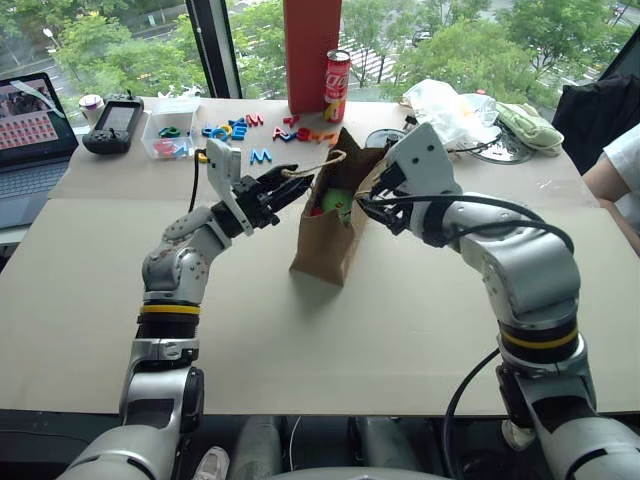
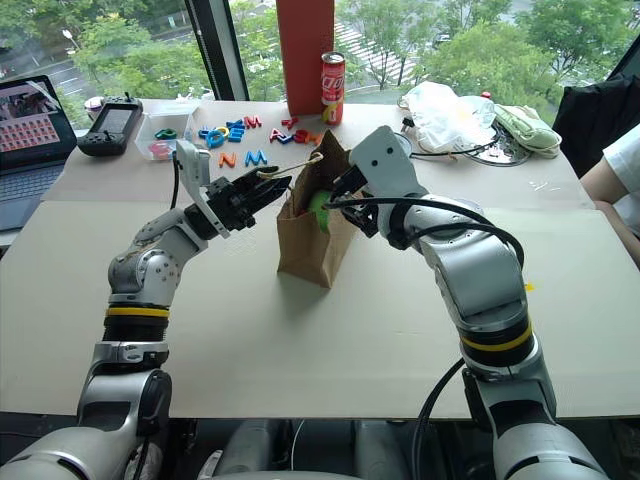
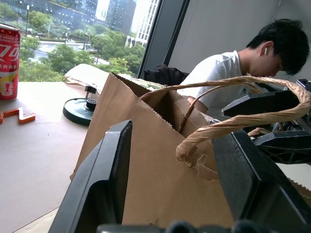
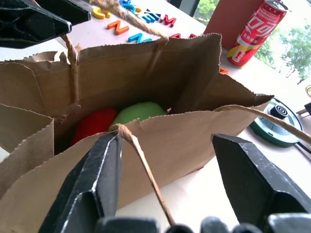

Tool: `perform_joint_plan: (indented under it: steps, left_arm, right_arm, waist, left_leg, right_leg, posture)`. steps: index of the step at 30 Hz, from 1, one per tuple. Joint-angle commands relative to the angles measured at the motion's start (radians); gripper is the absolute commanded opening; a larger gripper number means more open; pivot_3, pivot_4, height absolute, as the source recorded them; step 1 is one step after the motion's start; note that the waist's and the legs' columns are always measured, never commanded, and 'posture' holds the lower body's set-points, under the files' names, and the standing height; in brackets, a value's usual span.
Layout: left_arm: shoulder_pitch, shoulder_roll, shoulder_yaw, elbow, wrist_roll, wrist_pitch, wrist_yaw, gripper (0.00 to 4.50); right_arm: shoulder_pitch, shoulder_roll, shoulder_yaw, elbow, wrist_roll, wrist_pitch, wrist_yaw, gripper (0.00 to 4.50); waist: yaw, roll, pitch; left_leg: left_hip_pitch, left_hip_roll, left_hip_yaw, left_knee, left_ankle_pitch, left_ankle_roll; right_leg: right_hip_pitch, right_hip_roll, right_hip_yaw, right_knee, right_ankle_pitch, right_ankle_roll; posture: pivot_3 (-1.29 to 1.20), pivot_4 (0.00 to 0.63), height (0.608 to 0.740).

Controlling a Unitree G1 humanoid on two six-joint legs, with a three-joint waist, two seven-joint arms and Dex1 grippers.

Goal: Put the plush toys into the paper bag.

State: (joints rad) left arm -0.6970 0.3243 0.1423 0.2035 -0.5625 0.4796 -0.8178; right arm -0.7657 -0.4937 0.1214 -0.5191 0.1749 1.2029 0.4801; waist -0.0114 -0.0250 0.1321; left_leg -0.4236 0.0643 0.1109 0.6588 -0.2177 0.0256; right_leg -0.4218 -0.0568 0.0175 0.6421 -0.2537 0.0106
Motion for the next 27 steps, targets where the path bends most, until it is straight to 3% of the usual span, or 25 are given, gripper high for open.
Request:
perform_joint_plan:
  steps: [1,10,15,19,22,27]
  left_arm:
    - [0.002,0.030,0.040,-0.086,-0.072,0.054,-0.014,4.13]
    - [0.103,0.103,0.085,-0.203,-0.164,0.165,-0.021,4.13]
    - [0.153,0.124,0.090,-0.151,-0.120,0.124,-0.005,4.13]
    - [0.170,0.116,0.070,-0.141,-0.100,0.100,-0.011,4.20]
    - [0.181,0.108,0.049,-0.130,-0.064,0.073,0.000,4.20]
    - [0.194,0.093,0.037,-0.150,-0.069,0.067,-0.015,4.20]
  right_arm:
    - [0.018,-0.067,-0.088,-0.115,0.089,-0.024,0.094,4.50]
    - [0.088,-0.202,-0.234,-0.134,0.223,-0.107,0.228,4.50]
    - [0.129,-0.182,-0.378,-0.134,0.378,-0.125,0.290,4.50]
    - [0.155,-0.145,-0.430,-0.129,0.455,-0.140,0.269,3.49]
    - [0.169,-0.133,-0.450,-0.127,0.508,-0.143,0.257,2.36]
    - [0.238,-0.180,-0.331,-0.150,0.500,-0.141,0.253,0.68]
  waist:
    - [0.001,0.000,0.000]
    - [-0.002,0.000,0.000]
    - [-0.001,0.000,0.000]
    - [0.004,0.000,0.000]
    - [0.005,0.000,0.000]
    - [0.006,0.000,0.000]
  left_leg:
    - [0.000,0.000,0.000,0.000,0.000,0.000]
    - [0.001,0.000,-0.002,0.000,0.000,0.000]
    - [0.002,0.000,-0.002,0.000,0.000,0.000]
    - [0.002,0.000,-0.002,0.000,0.000,0.000]
    - [0.002,0.000,-0.002,0.000,0.000,0.000]
    - [0.002,0.000,-0.002,0.000,0.000,0.000]
  right_leg:
    - [0.000,0.000,0.000,0.000,0.000,0.000]
    - [0.001,0.000,0.000,0.000,0.000,0.000]
    - [0.001,0.000,0.001,0.000,0.000,0.000]
    - [0.002,-0.001,0.001,-0.001,0.000,0.000]
    - [0.002,-0.001,0.001,-0.001,0.000,0.000]
    - [0.002,-0.001,0.001,-0.001,0.000,0.000]
  posture:
    - [0.00,0.150,0.739]
    - [0.00,0.150,0.739]
    - [0.00,0.150,0.739]
    - [0.00,0.150,0.739]
    - [0.00,0.150,0.739]
    - [0.00,0.150,0.739]
